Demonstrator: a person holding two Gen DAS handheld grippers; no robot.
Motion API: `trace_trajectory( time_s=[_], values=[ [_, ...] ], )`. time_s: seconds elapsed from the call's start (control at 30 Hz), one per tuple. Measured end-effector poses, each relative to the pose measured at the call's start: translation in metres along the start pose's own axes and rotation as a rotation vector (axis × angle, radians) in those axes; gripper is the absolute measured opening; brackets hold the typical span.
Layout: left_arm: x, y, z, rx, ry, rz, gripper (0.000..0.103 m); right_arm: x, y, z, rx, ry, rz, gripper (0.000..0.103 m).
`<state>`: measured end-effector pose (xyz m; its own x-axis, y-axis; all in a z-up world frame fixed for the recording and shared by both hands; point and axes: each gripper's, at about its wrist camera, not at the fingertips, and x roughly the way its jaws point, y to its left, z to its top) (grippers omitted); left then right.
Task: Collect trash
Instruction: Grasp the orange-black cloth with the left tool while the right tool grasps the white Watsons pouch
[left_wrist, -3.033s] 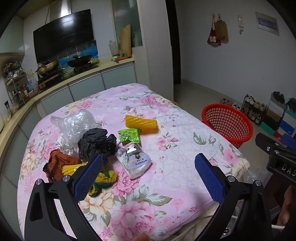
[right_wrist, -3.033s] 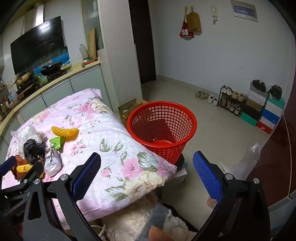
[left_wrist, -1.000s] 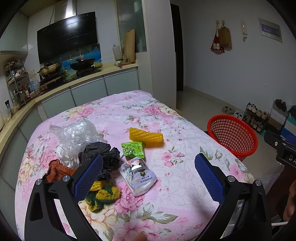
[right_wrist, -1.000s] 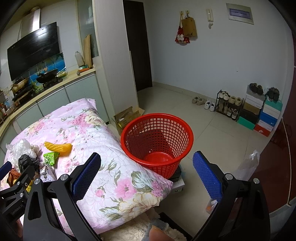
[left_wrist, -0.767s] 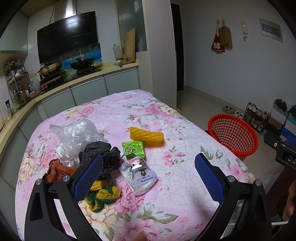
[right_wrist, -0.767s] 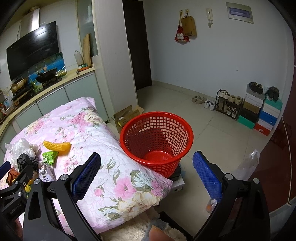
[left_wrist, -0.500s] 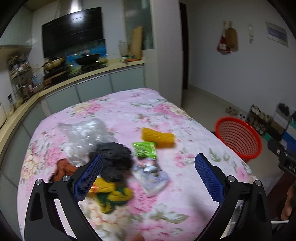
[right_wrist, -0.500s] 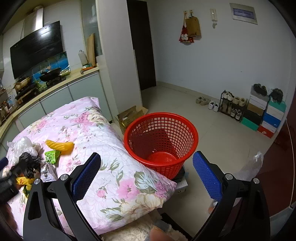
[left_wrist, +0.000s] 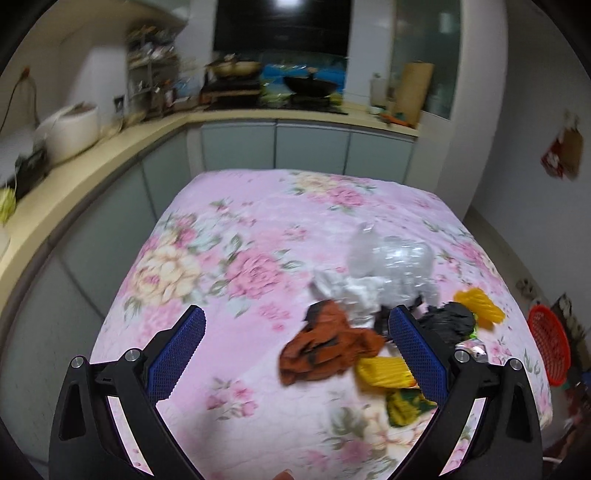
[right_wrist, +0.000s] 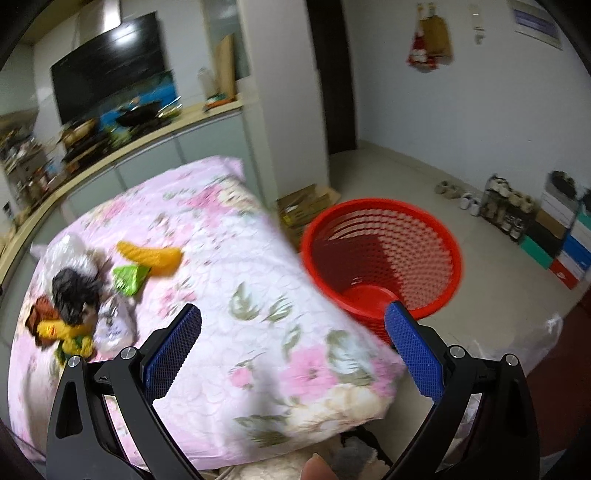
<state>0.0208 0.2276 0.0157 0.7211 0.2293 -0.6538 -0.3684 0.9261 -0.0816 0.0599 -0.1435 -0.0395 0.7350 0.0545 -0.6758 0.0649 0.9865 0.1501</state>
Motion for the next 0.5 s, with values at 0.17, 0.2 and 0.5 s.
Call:
trace_trajectory(
  time_s=[0.17,0.2,0.5],
  values=[
    [0.031,0.005,-0.007,-0.034,0.086,-0.047,0.096,0.009,0.013,-0.004,-0.034,0.053,0.058,0.096],
    [0.037,0.003,-0.008,-0.03,0.099,-0.061,0.096,0.01,0.016,-0.005,-0.04,0.063,0.071,0.096],
    [0.09,-0.024,-0.022,0.065,0.21,-0.115,0.067,0.013,0.021,-0.004,-0.067,0.077,0.087,0.096]
  ],
)
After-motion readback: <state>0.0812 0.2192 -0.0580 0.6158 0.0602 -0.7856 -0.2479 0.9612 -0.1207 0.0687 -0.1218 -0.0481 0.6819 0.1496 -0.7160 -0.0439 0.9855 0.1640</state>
